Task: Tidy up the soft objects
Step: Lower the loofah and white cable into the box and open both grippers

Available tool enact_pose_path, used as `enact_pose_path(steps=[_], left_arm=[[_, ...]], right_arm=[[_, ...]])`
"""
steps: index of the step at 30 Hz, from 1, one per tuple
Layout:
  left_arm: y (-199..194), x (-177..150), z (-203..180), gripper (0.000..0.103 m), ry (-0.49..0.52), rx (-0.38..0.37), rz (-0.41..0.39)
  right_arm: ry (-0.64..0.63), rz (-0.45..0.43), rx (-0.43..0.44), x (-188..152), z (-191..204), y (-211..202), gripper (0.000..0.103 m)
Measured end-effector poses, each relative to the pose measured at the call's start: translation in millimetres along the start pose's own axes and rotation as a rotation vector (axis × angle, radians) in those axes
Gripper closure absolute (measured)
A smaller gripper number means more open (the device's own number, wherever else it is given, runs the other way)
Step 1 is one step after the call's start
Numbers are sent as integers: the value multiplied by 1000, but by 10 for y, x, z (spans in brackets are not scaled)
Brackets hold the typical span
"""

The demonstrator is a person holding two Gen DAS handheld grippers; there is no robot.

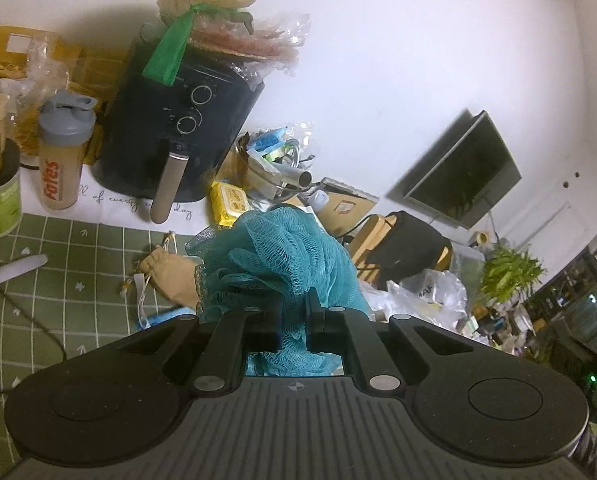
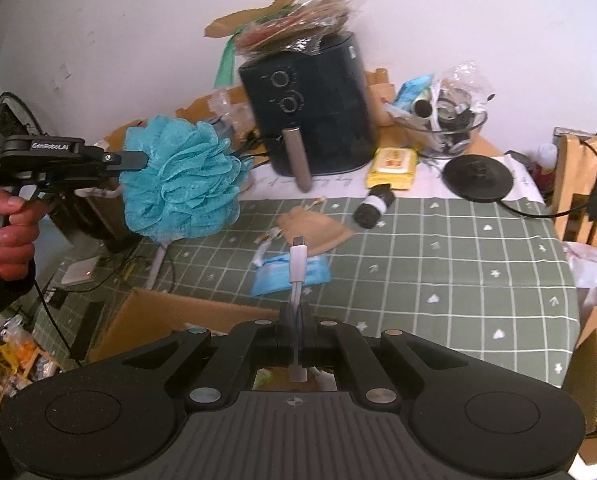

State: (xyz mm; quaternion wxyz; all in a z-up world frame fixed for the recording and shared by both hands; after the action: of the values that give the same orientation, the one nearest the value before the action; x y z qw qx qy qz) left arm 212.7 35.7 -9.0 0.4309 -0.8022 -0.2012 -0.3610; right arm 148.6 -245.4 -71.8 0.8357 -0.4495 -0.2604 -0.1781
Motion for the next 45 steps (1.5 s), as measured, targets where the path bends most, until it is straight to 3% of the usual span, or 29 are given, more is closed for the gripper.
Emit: enact_pose_path(steps=[11, 14, 17, 22, 26, 33, 45], left_arm=[[-303, -236, -294, 94, 46, -22, 11], [-300, -324, -412, 93, 100, -17, 43], [-252, -465, -508, 92, 131, -64, 80], [-118, -794, -593, 71, 225, 19, 165], [-167, -974, -601, 58, 275, 102, 176], [-342, -1113, -474, 57, 185, 161, 174], [-570, -1230, -311, 55, 73, 254, 143]], right_arm=[[13, -6, 38, -83, 192, -104, 99], [19, -4, 37, -122, 197, -110, 99], [23, 2, 35, -177, 203, -109, 99], [27, 20, 21, -301, 193, -82, 99], [43, 26, 9, -398, 177, -85, 99], [68, 23, 0, -483, 183, -102, 99], [51, 17, 21, -330, 345, -89, 97]])
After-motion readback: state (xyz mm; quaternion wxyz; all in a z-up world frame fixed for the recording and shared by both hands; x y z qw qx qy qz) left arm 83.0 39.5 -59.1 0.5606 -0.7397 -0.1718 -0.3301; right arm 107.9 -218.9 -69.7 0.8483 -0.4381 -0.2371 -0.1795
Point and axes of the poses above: each gripper's, at about its wrist camera, not at the fingertips, and y roughly the way its jaws point, z to its left, x to its top, the point moved 6 cm from there along y, roughly the way its jaws point, and after that the axes turned 13 degrees about y, right-handed, at the moved point
